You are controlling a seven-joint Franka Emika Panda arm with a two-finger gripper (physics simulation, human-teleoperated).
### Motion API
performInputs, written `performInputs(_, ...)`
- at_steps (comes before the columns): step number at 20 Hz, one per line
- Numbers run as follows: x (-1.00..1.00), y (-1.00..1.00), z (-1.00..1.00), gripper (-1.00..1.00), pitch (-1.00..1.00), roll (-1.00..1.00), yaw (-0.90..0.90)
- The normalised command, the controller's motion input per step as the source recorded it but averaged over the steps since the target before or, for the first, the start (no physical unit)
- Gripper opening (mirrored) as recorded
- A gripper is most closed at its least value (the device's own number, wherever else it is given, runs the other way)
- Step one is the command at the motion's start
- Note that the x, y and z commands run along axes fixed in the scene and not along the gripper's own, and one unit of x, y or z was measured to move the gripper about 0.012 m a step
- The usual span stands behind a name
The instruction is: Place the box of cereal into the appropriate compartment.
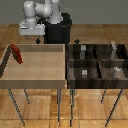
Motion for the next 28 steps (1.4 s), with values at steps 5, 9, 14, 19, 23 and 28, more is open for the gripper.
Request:
performInputs(5,0.00,-1.00,0.00,1.00,0.00,0.00,0.00)
performInputs(9,0.00,-1.00,0.00,1.00,0.00,0.00,0.00)
performInputs(14,0.00,-1.00,0.00,1.00,0.00,0.00,0.00)
performInputs(19,0.60,0.00,0.00,1.00,0.00,0.00,0.00)
performInputs(23,0.50,0.00,0.00,1.00,0.00,0.00,0.04)
performInputs(28,0.00,0.20,0.00,1.00,0.00,0.00,0.00)
